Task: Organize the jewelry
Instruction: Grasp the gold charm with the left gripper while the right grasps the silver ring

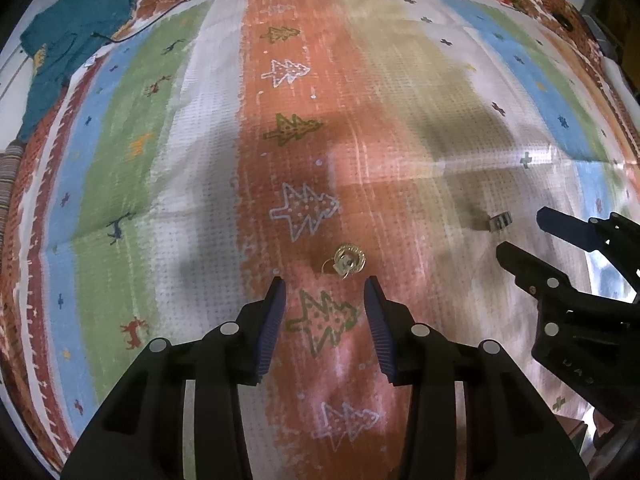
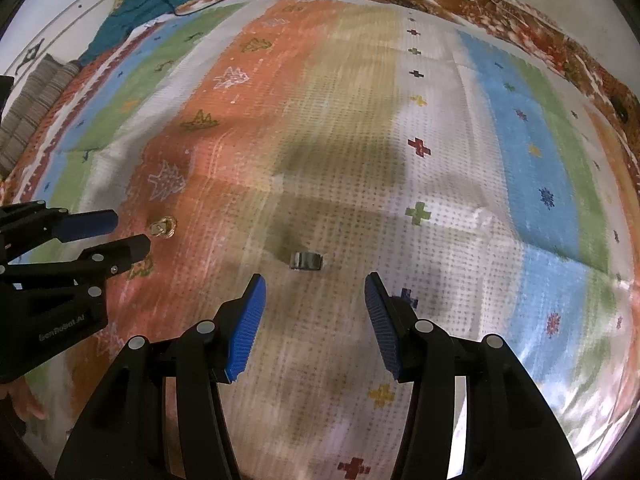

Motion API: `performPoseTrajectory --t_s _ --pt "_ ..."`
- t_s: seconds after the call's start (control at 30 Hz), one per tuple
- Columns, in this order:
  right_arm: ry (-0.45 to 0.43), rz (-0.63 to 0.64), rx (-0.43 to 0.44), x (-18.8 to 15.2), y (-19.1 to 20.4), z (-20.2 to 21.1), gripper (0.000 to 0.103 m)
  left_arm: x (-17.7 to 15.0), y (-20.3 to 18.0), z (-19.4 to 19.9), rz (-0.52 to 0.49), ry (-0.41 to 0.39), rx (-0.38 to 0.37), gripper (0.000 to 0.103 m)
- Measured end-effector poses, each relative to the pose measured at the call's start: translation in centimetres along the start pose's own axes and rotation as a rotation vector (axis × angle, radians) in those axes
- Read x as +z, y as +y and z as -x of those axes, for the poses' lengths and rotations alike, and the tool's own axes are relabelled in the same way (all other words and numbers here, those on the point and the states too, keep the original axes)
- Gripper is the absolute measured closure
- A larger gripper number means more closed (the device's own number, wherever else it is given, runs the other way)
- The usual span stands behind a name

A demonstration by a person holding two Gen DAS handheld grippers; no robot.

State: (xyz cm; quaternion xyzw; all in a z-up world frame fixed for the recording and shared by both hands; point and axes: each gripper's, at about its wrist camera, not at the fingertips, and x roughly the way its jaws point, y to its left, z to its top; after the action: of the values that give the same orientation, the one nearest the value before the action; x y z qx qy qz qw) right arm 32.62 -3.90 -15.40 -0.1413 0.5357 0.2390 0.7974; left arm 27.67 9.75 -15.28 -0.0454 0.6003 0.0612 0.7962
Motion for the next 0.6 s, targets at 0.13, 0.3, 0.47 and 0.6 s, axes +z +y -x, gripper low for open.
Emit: performPoseTrajectory --t_s 0.13,0.3,0.47,0.6 --pt "0.008 0.004 0.001 0.3 0.1 -0.7 0.055 0.6 -0.2 -0.7 -0.014 0.004 0.002 0.063" --pt "0.022 0.006 -0.001 0.6 0.2 -1.4 0.056 1.4 0.2 -1.5 -0.019 0.019 -0.015 0.065" --pt "0.025 0.007 0.002 1.1 0.4 -1.8 0.057 1.7 0.0 -2.3 -0.042 0.014 -0.003 0.065" --pt "0.027 0.011 -0.003 1.3 0.5 -2.1 0.064 1.9 -0.2 -2.5 -0.045 0.021 -0.007 0.08"
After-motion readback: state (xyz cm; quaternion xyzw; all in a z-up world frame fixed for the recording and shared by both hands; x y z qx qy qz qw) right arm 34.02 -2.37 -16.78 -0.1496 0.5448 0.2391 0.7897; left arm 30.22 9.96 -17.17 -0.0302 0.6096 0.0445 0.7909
